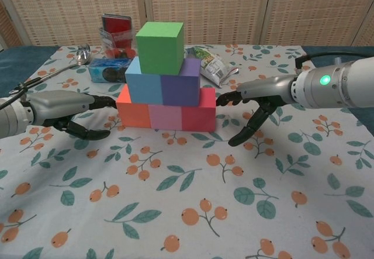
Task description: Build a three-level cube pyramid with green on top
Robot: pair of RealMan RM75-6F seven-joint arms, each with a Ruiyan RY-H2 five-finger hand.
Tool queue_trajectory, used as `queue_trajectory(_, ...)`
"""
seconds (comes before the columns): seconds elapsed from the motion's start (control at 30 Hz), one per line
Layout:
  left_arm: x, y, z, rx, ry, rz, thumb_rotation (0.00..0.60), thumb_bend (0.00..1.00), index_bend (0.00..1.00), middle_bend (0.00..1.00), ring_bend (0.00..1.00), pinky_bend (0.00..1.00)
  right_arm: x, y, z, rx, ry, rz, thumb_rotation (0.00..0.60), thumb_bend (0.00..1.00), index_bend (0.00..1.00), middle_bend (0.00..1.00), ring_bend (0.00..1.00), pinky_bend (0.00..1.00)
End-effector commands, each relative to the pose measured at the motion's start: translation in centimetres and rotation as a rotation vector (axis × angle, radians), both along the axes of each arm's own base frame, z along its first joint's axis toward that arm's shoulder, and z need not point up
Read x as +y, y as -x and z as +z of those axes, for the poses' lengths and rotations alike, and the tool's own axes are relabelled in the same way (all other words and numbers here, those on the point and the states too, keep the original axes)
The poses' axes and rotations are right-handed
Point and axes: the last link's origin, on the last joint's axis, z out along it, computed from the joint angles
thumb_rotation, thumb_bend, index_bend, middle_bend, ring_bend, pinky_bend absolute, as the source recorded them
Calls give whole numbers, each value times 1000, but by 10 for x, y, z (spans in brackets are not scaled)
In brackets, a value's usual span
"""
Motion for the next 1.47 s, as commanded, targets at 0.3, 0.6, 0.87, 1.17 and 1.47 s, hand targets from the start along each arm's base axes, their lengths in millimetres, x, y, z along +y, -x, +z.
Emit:
queue_trajectory(0.3,-6,12,15,-45,-38,53,178,344,0,0,0,0,6,15,29,9,61,-20,340,23,0,0,0,0)
queue_trajectory(0.6,-34,57,90,-145,-263,158,288,345,0,0,0,0,39,72,126,-57,371,-78,352,54,0,0,0,0)
queue_trajectory(0.87,-88,99,142,-170,-523,226,600,348,0,0,0,0,109,138,183,-99,632,-59,409,63,0,0,0,0)
queue_trajectory(1.17,-155,109,145,-214,-604,199,600,347,2,0,0,0,187,181,194,-178,733,-43,425,63,0,0,0,0)
queue_trajectory(1.47,-184,105,132,-221,-594,196,600,346,2,0,0,0,227,194,186,-173,771,-95,419,64,0,0,0,0)
